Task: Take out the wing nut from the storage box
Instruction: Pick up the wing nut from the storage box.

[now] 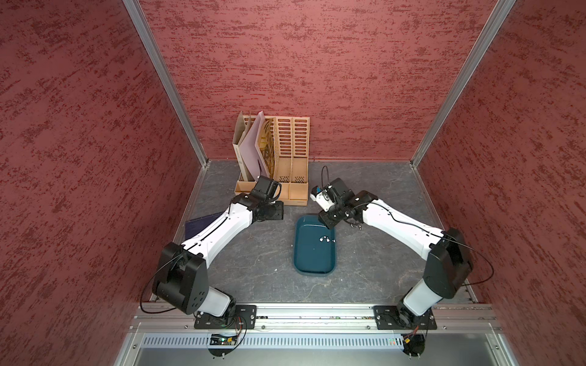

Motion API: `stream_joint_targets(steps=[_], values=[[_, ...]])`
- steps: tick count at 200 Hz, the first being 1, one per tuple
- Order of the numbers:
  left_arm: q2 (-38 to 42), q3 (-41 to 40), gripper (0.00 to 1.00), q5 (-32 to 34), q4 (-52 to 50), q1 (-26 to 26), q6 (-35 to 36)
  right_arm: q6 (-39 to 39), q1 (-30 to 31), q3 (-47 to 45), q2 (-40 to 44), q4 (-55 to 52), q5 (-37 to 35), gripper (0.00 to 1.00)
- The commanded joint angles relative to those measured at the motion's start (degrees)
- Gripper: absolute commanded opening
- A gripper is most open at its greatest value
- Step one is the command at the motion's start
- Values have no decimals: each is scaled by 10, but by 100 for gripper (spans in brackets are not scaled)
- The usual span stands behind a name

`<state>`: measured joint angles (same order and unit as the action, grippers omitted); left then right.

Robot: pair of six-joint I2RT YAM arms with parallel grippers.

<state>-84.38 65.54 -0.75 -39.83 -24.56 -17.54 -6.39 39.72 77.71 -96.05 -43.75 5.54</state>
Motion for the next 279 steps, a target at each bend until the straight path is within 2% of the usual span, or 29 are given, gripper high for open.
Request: stream_joint_targets(steps=[1,52,102,279], values=[[3,-4,53,8,6,-2,-1,-62,15,18,-34,-59,9,32],[12,-12,54,11,6,2,0,-98,22,51,-102,-105,-21,35],[17,-14,54,11,6,6,2,-99,22,79,-150,-133,-45,35],[24,-12,54,10,1,20,8,-95,14,155,-249,-207,-91,31]])
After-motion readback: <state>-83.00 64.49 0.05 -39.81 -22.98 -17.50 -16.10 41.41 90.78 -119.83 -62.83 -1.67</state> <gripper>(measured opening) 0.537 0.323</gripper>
